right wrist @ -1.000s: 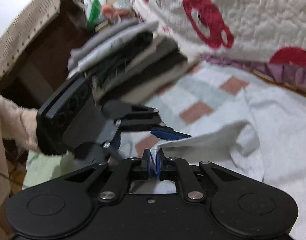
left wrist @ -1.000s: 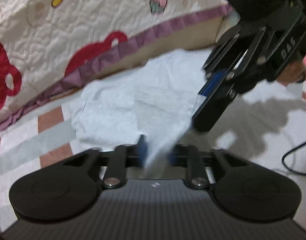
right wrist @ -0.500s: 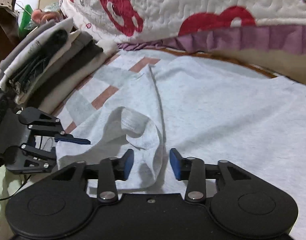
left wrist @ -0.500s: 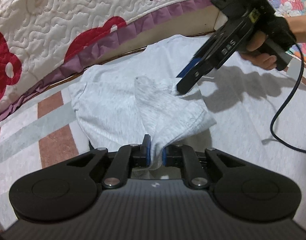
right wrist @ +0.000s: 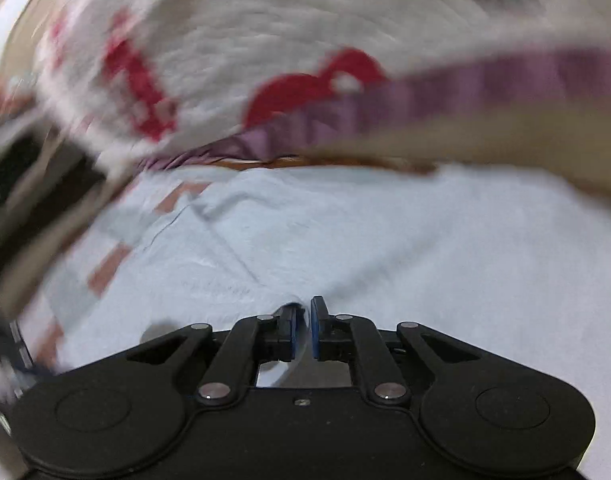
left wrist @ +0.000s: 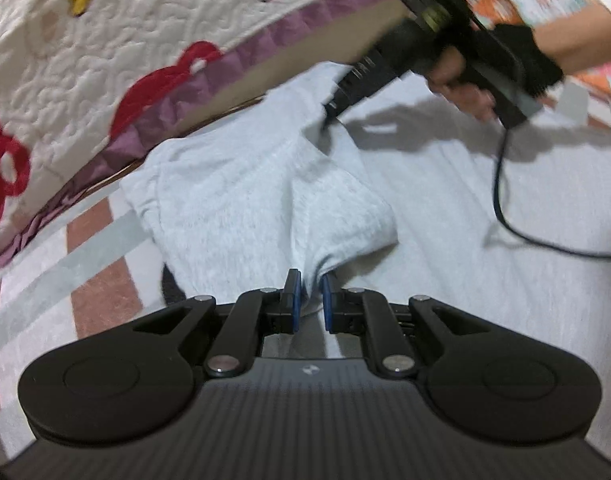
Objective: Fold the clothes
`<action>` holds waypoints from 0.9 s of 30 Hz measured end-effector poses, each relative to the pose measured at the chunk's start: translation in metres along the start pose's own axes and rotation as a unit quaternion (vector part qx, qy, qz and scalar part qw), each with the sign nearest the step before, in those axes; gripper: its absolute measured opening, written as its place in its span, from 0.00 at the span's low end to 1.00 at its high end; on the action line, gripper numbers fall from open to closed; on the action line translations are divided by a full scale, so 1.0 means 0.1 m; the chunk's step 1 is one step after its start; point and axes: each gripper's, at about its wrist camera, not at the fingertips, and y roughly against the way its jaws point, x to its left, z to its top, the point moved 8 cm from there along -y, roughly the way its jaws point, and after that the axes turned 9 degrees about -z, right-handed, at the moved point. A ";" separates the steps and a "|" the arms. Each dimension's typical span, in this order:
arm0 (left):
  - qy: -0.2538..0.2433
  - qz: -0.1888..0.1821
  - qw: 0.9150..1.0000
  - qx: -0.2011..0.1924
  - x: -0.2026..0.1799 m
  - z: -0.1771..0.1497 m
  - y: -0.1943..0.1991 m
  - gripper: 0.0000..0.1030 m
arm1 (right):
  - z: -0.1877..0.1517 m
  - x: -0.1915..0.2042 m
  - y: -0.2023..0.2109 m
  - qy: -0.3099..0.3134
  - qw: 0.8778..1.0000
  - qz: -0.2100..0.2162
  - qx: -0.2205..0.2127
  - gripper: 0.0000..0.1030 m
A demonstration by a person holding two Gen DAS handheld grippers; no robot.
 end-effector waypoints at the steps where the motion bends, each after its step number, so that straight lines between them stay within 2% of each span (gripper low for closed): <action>1: -0.011 -0.001 1.000 0.005 -0.03 0.00 -0.02 0.11 | 0.01 -0.03 0.00 -0.009 1.000 -0.006 -0.006 0.10; 4: -0.040 0.000 0.999 0.009 -0.09 0.01 -0.03 0.14 | 0.07 -0.04 0.01 -0.026 1.000 0.007 -0.006 0.10; 6: -0.052 0.010 0.999 0.010 -0.10 0.03 -0.06 0.24 | 0.12 -0.04 0.01 -0.042 0.999 0.023 -0.005 0.10; 8: -0.053 0.025 0.998 0.004 -0.09 0.09 -0.12 0.44 | 0.15 -0.03 0.01 -0.056 0.998 0.039 -0.006 0.10; 10: -0.045 0.042 0.998 -0.001 -0.03 0.13 -0.12 0.51 | 0.19 -0.02 0.01 -0.061 0.997 0.046 -0.002 0.10; 13: -0.019 0.072 0.997 -0.005 0.12 0.15 0.02 0.52 | 0.29 0.02 0.01 -0.067 0.996 0.055 0.001 0.10; 14: -0.010 0.082 0.997 -0.007 0.17 0.15 0.06 0.49 | 0.32 0.02 0.01 -0.069 0.996 0.059 0.001 0.10; 15: -0.001 0.092 0.996 -0.008 0.21 0.16 0.11 0.40 | 0.37 0.05 0.02 -0.069 0.995 0.066 0.003 0.10; 16: 0.008 0.102 0.995 -0.010 0.26 0.16 0.15 0.11 | 0.42 0.08 0.02 -0.069 0.995 0.074 0.005 0.10; 17: 0.017 0.112 0.993 -0.011 0.31 0.17 0.20 0.04 | 0.48 0.13 0.02 -0.066 0.994 0.082 0.009 0.10; 20: 0.043 0.142 0.989 -0.016 0.46 0.18 0.34 0.04 | 0.72 0.38 -0.01 -0.036 0.994 0.104 0.023 0.10; 24: 0.078 0.181 0.980 -0.022 0.65 0.19 0.53 0.03 | 1.13 0.95 -0.15 0.033 0.990 0.135 0.026 0.10; 27: 0.149 0.220 0.964 -0.032 0.98 0.02 0.81 0.03 | 1.33 1.52 -0.34 0.095 0.983 0.158 0.017 0.10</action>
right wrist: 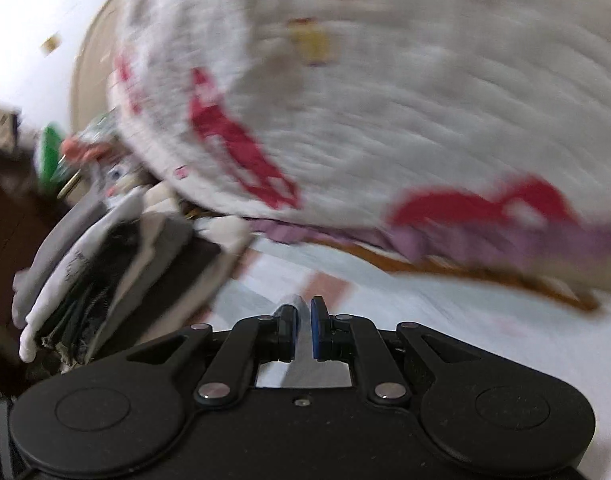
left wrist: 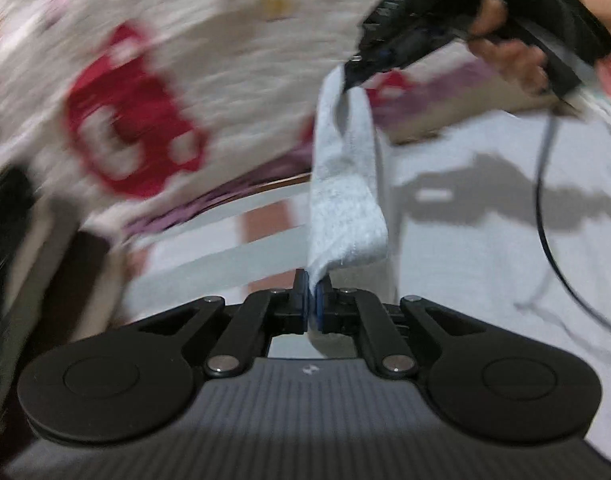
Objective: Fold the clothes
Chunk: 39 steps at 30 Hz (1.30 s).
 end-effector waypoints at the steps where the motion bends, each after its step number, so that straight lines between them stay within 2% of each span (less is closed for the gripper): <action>1: 0.027 0.014 1.000 0.000 0.16 -0.02 0.04 0.03 | 0.10 0.15 -0.12 0.022 1.000 0.007 0.000 0.10; 4: 0.093 0.026 0.995 0.015 0.45 -0.19 0.07 0.03 | 0.26 0.56 -0.51 0.049 0.998 0.034 0.004 0.10; 8: 0.159 0.040 0.986 0.038 0.69 -0.47 0.05 0.03 | 0.25 1.00 -1.00 0.078 0.996 0.045 0.025 0.09; 11: 0.220 0.037 0.973 0.057 0.79 -0.68 -0.02 0.03 | 0.14 1.22 -1.34 0.093 0.994 0.042 0.048 0.09; 14: 0.284 0.030 0.956 0.072 0.95 -0.85 -0.11 0.04 | 0.00 1.27 -1.61 0.079 0.994 0.025 0.073 0.09; 17: 0.361 0.012 0.930 0.073 1.10 -0.97 -0.15 0.04 | -0.07 1.27 -1.78 0.050 0.994 0.014 0.092 0.13; 22: 0.385 0.013 0.921 0.064 1.15 -1.02 -0.12 0.05 | -0.14 1.31 -1.90 0.009 0.992 0.025 0.121 0.15; 23: 0.391 0.014 0.918 0.062 1.16 -1.03 -0.10 0.07 | -0.15 1.32 -1.93 0.001 0.992 0.028 0.126 0.26; 24: 0.396 0.015 0.916 0.061 1.18 -1.04 -0.09 0.08 | -0.16 1.33 -1.95 -0.007 0.991 0.030 0.132 0.44; 26: 0.408 0.016 0.911 0.057 1.20 -1.06 -0.07 0.08 | -0.20 1.33 -1.98 0.021 0.987 0.024 0.158 0.58; 32: 0.442 0.020 0.896 0.047 1.27 -1.12 0.00 0.15 | -0.44 0.72 -1.27 0.006 0.994 -0.044 0.098 0.58; 35: 0.444 0.048 0.894 0.043 1.35 -1.19 0.07 0.17 | -0.56 0.41 -0.89 -0.003 0.995 -0.078 0.065 0.61; 39: 0.426 0.056 0.902 0.050 1.38 -1.17 0.09 0.17 | -0.72 -0.01 -0.37 -0.015 0.992 -0.124 0.022 0.61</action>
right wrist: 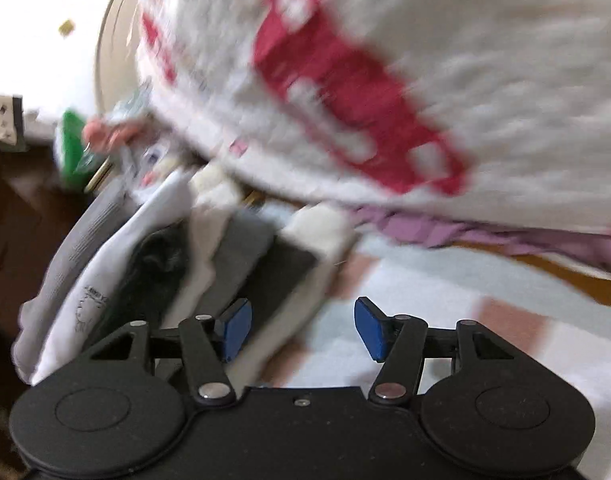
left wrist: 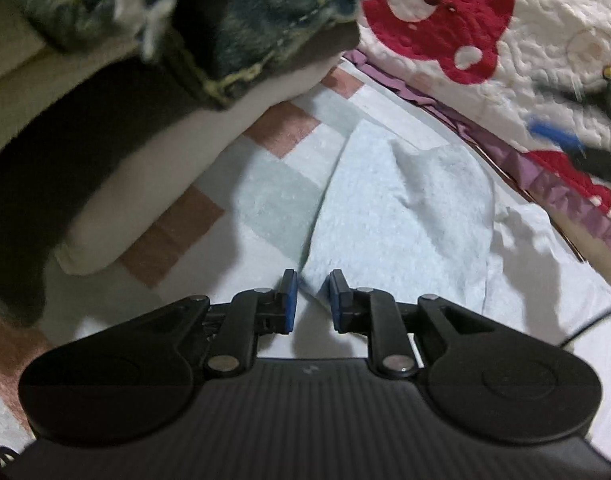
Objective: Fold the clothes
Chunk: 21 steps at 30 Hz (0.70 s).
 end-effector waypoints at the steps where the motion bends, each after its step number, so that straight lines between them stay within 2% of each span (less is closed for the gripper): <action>1: -0.009 0.004 1.000 0.003 -0.01 0.01 0.00 0.19 | -0.04 -0.14 0.10 -0.005 1.000 -0.011 -0.011 0.61; 4: -0.079 0.018 0.997 -0.005 -0.14 0.07 0.06 0.20 | -0.17 -0.54 0.40 -0.019 0.998 -0.045 -0.042 0.59; 7: -0.166 0.015 0.985 -0.036 -0.43 0.13 0.13 0.26 | -0.34 -0.96 0.72 -0.044 0.994 -0.079 -0.066 0.53; 10: -0.229 -0.028 0.972 -0.050 -0.84 0.20 -0.01 0.38 | -0.62 -1.42 1.07 -0.097 0.986 -0.114 -0.069 0.51; 12: -0.225 -0.087 0.970 -0.025 -1.13 0.22 -0.27 0.41 | -0.80 -1.73 1.30 -0.132 0.979 -0.138 -0.071 0.51; 15: -0.216 -0.126 0.968 0.032 -1.41 0.29 -0.73 0.41 | -1.09 -2.19 1.66 -0.185 0.965 -0.172 -0.073 0.52; 16: -0.223 -0.110 0.968 0.038 -1.41 0.33 -0.88 0.37 | -1.19 -2.34 1.78 -0.202 0.959 -0.184 -0.073 0.52; 19: -0.248 -0.039 0.967 0.043 -1.32 0.45 -1.18 0.36 | -1.49 -2.80 2.14 -0.254 0.940 -0.217 -0.075 0.52; 21: -0.254 -0.025 0.966 0.031 -1.22 0.50 -1.28 0.35 | -1.69 -3.10 2.38 -0.288 0.924 -0.239 -0.076 0.52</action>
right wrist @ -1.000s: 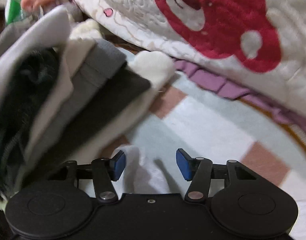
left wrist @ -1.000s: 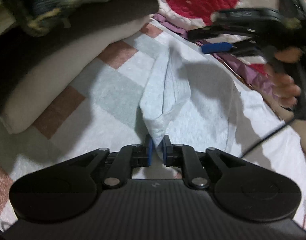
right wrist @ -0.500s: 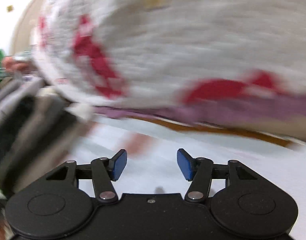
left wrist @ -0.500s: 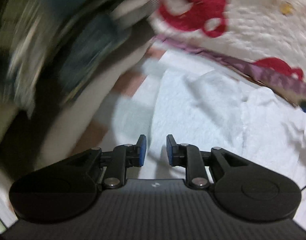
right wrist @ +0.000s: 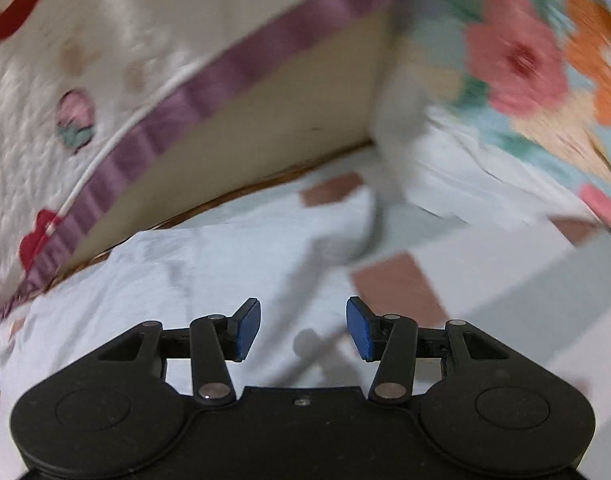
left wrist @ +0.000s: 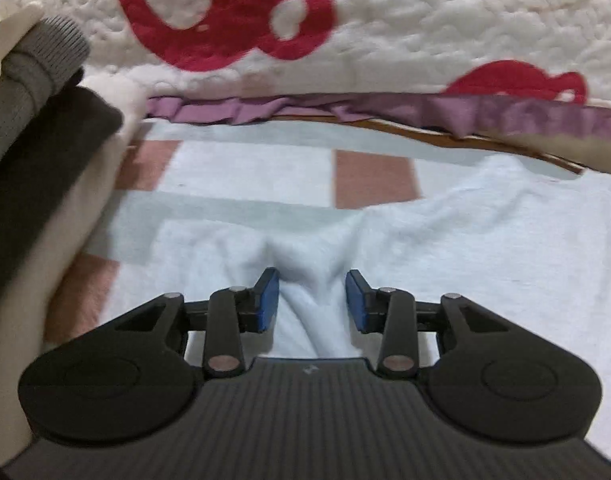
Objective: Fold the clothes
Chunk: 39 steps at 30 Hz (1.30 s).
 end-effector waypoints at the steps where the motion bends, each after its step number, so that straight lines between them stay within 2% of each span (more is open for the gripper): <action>1: -0.013 0.011 1.000 -0.001 0.01 -0.01 0.01 0.35 | 0.02 -0.21 0.03 -0.017 1.000 -0.013 0.000 0.53; 3: -0.033 0.034 0.999 -0.004 0.04 -0.02 0.02 0.36 | 0.07 -0.65 0.10 -0.051 0.998 -0.039 -0.001 0.54; 6: -0.047 0.051 0.998 -0.009 0.05 -0.06 0.03 0.36 | -0.07 -0.66 -0.02 -0.099 0.994 -0.031 0.022 0.54; 8: -0.047 0.051 0.998 -0.010 0.05 -0.07 0.03 0.36 | -0.13 -0.63 -0.01 -0.118 0.993 -0.024 0.004 0.59; 10: -0.047 0.052 0.998 -0.010 0.06 -0.07 0.04 0.36 | -0.12 -0.55 -0.04 -0.117 0.993 -0.012 -0.014 0.60; 11: -0.046 0.052 0.998 -0.010 0.06 -0.07 0.04 0.36 | -0.10 -0.46 -0.10 -0.087 0.996 -0.004 -0.021 0.61; 12: -0.046 0.052 0.998 -0.010 0.06 -0.07 0.04 0.36 | -0.07 -0.36 -0.17 -0.051 0.998 0.004 -0.027 0.58; 13: -0.046 0.052 0.998 -0.010 0.06 -0.07 0.04 0.36 | -0.05 -0.26 -0.24 -0.015 0.999 0.012 -0.034 0.46; 14: -0.047 0.053 0.997 -0.009 0.06 -0.07 0.04 0.36 | -0.01 -0.22 -0.25 0.001 0.999 0.004 -0.042 0.07; 16: -0.049 0.054 0.997 -0.008 0.05 -0.07 0.04 0.36 | 0.07 -0.16 -0.24 0.026 0.998 -0.019 -0.060 0.06; 19: -0.053 0.057 0.997 -0.007 0.05 -0.07 0.04 0.36 | 0.04 -0.16 0.04 0.037 0.993 -0.062 -0.091 0.06; 22: -0.060 0.060 0.996 -0.008 0.04 -0.08 0.04 0.36 | -0.09 -0.17 0.03 0.070 0.989 -0.105 -0.079 0.05; 24: -0.064 0.062 0.996 -0.008 0.04 -0.08 0.05 0.36 | -0.10 -0.25 -0.05 0.090 0.981 -0.147 -0.084 0.04; 27: -0.071 0.064 0.995 -0.008 0.03 -0.08 0.05 0.37 | 0.02 -0.51 -0.05 0.041 0.982 -0.155 -0.100 0.02; 30: -0.073 0.071 0.995 -0.006 0.03 -0.07 0.07 0.39 | 0.07 -0.68 0.01 -0.001 0.987 -0.134 -0.094 0.03; 31: -0.073 0.073 0.995 -0.004 0.03 -0.06 0.07 0.39 | 0.09 -0.74 0.02 -0.015 0.988 -0.127 -0.092 0.06; 34: -0.073 0.081 0.994 0.000 0.02 -0.04 0.10 0.46 | 0.12 -0.89 0.07 -0.060 0.989 -0.104 -0.084 0.20; 35: -0.073 0.084 0.994 0.002 0.02 -0.04 0.11 0.47 | 0.11 -0.93 0.09 -0.078 0.989 -0.094 -0.079 0.34; 36: -0.074 0.087 0.993 0.003 0.02 -0.03 0.11 0.47 | 0.10 -0.97 0.09 -0.095 0.989 -0.086 -0.078 0.44; 37: -0.074 0.090 0.993 0.005 0.02 -0.03 0.12 0.47 | 0.10 -0.99 0.09 -0.113 0.988 -0.079 -0.076 0.46; 39: -0.088 0.096 0.991 -0.010 -0.11 0.02 0.21 0.46 | 0.14 -0.81 0.06 -0.090 0.991 -0.058 -0.078 0.52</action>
